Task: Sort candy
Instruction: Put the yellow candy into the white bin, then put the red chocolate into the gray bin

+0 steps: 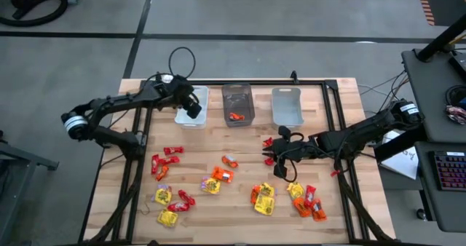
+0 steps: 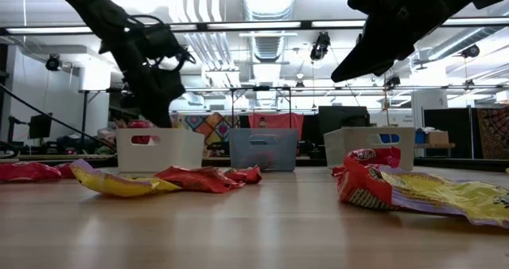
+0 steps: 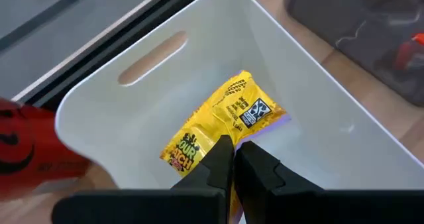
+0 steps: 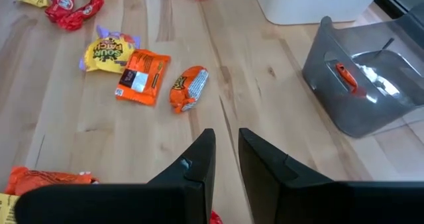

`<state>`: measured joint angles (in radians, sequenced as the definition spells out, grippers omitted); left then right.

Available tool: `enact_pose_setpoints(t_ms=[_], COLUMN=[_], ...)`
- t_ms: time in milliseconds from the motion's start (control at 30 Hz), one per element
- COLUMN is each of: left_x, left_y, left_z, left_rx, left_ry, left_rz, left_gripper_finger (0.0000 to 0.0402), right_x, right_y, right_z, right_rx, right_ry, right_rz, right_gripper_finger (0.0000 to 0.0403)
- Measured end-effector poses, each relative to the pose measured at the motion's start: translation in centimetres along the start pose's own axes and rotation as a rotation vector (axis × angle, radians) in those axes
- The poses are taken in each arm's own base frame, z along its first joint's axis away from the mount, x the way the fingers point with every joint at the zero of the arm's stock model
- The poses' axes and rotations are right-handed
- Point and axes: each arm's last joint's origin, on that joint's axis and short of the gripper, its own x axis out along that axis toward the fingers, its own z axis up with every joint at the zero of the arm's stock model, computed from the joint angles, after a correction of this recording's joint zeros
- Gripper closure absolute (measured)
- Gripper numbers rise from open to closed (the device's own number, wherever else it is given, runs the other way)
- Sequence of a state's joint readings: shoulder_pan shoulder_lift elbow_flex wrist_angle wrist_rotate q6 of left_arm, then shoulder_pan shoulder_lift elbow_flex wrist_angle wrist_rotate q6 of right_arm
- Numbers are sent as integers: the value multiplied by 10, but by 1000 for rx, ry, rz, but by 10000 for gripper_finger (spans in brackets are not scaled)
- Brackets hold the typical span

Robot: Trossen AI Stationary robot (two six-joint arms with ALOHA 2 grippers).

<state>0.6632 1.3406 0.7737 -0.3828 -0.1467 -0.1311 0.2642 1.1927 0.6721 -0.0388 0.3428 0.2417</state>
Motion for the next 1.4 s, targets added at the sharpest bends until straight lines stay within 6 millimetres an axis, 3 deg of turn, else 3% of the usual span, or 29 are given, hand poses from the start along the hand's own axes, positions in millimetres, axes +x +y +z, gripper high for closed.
enact_pose_setpoints(t_ms=[167,433,633,867,1133,1400], left_x=[9,18,12,-21,-72,-111], left_y=[-3,-5,-5,-20,-70,-114], left_z=[10,18,19,18,2,-31], left_rx=[36,86,102,147,204,285], left_ry=[20,79,66,-36,-219,-364], left_rz=[3,9,6,-61,-270,-368], left_gripper_finger=[390,328,299,302,316,320], right_x=[0,1,1,1,-4,-9], right_y=[0,-1,-1,-1,-2,-6], right_z=[-3,-4,-4,-5,-3,-10], right_rx=[28,56,85,92,30,-105], right_ry=[7,12,12,27,134,268], right_rz=[-2,-3,-3,-6,-38,-63], right_gripper_finger=[344,331,313,300,282,245])
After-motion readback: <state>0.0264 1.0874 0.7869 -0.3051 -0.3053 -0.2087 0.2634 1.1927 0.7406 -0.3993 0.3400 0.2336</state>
